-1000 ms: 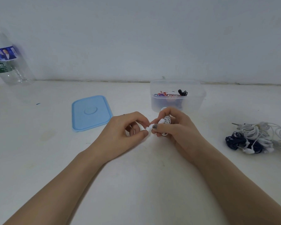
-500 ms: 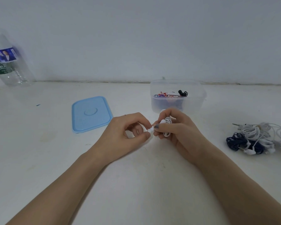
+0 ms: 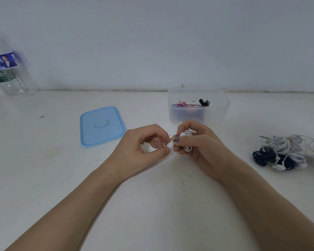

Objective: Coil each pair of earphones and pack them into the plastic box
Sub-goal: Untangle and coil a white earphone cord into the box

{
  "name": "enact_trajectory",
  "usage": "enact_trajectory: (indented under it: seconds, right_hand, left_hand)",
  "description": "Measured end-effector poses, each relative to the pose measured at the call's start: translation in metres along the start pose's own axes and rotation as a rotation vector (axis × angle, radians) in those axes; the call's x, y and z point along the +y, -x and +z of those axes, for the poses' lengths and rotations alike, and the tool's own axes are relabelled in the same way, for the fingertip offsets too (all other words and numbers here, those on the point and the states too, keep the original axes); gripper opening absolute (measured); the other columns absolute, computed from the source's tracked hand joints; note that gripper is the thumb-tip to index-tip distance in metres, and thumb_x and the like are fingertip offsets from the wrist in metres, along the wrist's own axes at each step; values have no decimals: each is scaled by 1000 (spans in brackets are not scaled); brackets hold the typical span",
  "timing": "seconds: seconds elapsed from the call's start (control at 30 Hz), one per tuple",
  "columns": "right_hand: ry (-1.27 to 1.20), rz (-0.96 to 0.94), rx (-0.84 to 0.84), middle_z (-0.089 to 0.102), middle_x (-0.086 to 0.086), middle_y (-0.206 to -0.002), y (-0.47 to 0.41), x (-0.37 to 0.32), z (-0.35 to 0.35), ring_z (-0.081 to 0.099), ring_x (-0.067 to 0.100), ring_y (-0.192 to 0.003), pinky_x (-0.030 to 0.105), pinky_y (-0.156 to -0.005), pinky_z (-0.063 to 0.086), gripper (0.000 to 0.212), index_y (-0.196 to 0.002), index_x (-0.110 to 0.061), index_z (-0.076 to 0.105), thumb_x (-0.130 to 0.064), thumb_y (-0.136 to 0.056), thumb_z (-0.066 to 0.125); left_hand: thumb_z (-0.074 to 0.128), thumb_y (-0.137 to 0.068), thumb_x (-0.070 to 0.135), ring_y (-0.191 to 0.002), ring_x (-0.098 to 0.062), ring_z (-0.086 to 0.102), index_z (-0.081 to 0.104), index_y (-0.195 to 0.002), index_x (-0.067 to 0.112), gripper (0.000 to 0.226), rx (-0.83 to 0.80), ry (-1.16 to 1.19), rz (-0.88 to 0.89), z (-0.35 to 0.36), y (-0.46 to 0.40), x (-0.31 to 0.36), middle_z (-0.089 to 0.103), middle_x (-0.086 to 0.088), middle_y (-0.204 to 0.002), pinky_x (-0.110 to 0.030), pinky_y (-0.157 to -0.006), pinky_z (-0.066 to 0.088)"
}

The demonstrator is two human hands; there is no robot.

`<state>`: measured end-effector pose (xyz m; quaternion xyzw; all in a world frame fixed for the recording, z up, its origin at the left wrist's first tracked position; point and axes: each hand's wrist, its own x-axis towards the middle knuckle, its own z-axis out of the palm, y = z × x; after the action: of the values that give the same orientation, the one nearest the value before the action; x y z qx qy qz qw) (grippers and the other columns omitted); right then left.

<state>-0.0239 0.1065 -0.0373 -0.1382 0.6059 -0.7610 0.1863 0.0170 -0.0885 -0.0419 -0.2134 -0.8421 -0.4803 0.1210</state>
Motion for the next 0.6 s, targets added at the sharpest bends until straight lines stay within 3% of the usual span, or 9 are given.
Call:
enact_trajectory:
  seconds: [0.27,0.37,0.6]
  right_hand:
    - [-22,-13,24,65,11,-78,0,2,-1,63,19,-65,22,-58,50,18,-85,-6,61,6,-76,70]
    - [-23,-24,43,66,9,-74,0,3,-1,63,18,-66,22,-59,51,13,-89,-2,61,10,-86,65]
    - [-41,-57,81,65,10,-78,-1,6,-1,64,19,-69,23,-63,52,11,-86,-2,66,9,-87,65]
  left_hand:
    - [79,-86,10,-76,-14,64,72,-91,20,13,21,4,-7,2,-2,-2,69,4,-82,-28,-78,53]
    - [79,-87,13,-75,-14,64,73,-90,22,11,40,-8,-16,4,-4,-3,69,6,-80,-25,-76,52]
    - [73,-90,7,-79,-16,65,74,-99,22,18,70,-73,18,8,-7,-6,69,13,-89,-17,-76,49]
